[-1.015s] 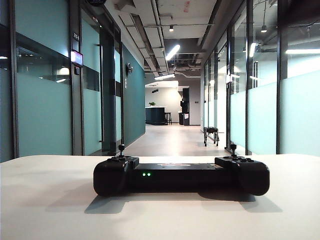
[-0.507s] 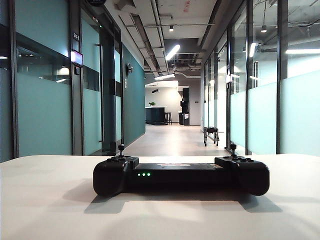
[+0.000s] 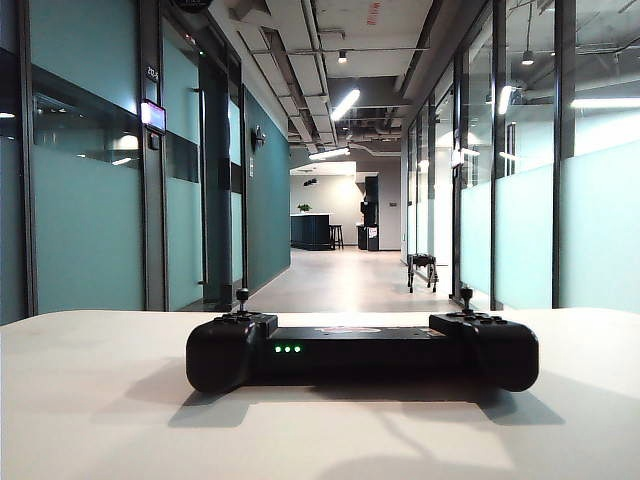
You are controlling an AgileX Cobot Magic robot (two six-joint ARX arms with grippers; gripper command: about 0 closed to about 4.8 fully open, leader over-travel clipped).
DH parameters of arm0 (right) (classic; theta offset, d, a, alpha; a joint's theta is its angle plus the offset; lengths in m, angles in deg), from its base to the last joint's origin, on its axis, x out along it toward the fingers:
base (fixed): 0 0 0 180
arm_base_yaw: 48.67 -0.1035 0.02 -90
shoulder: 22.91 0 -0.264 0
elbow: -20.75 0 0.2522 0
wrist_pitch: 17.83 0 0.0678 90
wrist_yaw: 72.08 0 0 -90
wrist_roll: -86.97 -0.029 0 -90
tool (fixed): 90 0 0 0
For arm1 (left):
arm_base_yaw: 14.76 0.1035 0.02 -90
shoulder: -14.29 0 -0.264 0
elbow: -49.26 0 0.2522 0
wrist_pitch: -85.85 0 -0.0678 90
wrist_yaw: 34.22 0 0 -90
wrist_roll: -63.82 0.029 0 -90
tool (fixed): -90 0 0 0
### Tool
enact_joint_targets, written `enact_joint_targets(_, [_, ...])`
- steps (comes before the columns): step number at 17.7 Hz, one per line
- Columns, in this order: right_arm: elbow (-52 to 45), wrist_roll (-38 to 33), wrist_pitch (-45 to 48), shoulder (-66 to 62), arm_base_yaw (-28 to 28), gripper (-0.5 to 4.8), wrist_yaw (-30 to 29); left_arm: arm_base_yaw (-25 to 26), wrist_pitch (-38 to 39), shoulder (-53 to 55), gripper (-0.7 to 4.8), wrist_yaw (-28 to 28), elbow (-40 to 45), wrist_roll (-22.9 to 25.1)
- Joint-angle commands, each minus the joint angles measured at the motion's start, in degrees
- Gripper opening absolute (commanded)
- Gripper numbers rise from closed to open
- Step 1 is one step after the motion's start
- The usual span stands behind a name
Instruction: Push the left joystick on the remote control sitting on the white table forward to make the robot dog walk in a straight line until it approaches the door.
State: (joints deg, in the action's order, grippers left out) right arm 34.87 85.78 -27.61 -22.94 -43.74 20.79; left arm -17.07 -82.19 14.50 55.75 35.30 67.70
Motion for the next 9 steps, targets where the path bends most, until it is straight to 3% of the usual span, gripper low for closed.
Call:
enact_joint_targets(1, [-0.33,0.13,0.66,0.17,-0.81,-0.04,-2.95,-0.02,-0.39,0.02,-0.05,0.04,-0.17,0.22])
enact_joint_targets(4, [-0.33,0.07,-0.11,0.17,-3.69,-0.04,-2.80,-0.02,-0.39,0.02,-0.05,0.07,-0.20,0.22])
enact_joint_targets(9, [-0.31,-0.28,-0.31,0.17,-3.78,-0.04,-0.33,-0.02,-0.39,0.02,-0.05,0.07,-0.17,0.22])
